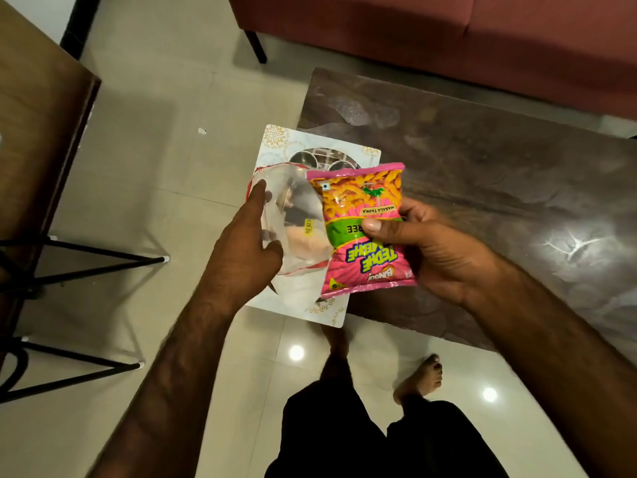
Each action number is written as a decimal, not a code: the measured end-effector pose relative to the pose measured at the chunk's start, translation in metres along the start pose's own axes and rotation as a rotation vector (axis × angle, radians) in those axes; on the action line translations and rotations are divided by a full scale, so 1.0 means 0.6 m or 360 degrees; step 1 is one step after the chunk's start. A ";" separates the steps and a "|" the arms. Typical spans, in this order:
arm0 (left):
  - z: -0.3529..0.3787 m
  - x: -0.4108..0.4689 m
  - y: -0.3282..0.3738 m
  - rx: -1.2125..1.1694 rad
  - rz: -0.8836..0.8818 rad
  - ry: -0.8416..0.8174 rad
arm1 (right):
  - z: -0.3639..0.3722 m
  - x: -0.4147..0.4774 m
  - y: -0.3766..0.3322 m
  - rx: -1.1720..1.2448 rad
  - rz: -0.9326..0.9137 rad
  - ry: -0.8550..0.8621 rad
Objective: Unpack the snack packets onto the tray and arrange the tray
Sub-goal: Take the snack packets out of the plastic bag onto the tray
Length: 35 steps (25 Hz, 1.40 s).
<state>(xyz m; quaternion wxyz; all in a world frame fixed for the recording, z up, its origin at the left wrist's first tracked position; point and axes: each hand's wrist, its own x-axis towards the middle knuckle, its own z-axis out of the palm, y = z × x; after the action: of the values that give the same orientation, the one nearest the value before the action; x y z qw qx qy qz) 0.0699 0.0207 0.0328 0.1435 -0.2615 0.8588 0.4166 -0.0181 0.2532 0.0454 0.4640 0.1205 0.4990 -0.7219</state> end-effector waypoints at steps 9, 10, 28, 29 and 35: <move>0.009 0.004 0.026 0.0079 -0.0053 0.0019 | -0.169 -0.013 0.103 0.0284 0.0009 0.0851; 0.009 0.005 0.024 0.0092 -0.0050 0.0021 | -0.183 -0.003 0.126 0.0269 0.0080 0.0939; 0.011 0.001 0.002 -0.0007 -0.0025 0.0101 | -0.220 0.138 0.259 -0.0590 0.0505 0.1168; 0.011 0.001 0.005 -0.0028 -0.0035 0.0092 | -0.220 0.128 0.254 -0.0742 0.0505 0.1237; -0.004 -0.009 0.028 -0.0532 -0.0095 0.0139 | -0.188 0.074 0.224 -0.0774 0.0249 0.1265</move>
<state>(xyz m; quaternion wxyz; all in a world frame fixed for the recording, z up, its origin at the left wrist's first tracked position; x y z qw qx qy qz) 0.0647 0.0295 0.0477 0.0730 -0.3250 0.7747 0.5374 0.0315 0.3131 -0.1183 0.3049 0.3125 0.7820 -0.4448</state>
